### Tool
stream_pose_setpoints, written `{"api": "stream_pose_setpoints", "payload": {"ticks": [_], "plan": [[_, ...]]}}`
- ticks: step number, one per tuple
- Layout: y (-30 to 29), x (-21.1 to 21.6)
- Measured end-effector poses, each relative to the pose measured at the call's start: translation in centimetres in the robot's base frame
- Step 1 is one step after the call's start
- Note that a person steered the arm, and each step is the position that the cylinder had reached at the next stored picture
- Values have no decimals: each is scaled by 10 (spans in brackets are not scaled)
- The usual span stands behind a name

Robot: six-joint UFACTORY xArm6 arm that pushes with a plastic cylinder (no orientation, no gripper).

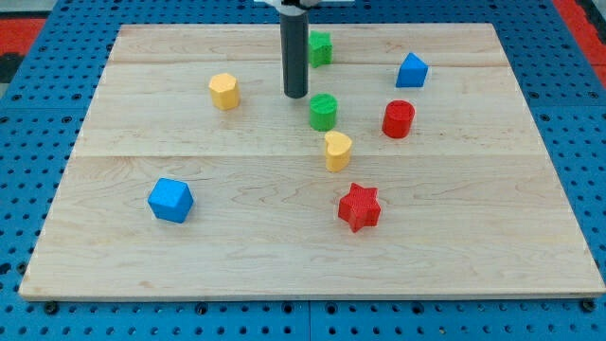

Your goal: Move the green circle diagonal to the red star

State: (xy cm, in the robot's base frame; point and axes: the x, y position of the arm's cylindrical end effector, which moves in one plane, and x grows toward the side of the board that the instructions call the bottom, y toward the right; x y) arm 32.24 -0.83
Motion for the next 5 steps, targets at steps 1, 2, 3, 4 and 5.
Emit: {"api": "stream_pose_setpoints", "payload": {"ticks": [1,2,3,4,5], "plan": [[38,15],[38,45],[22,45],[48,57],[39,84]]}}
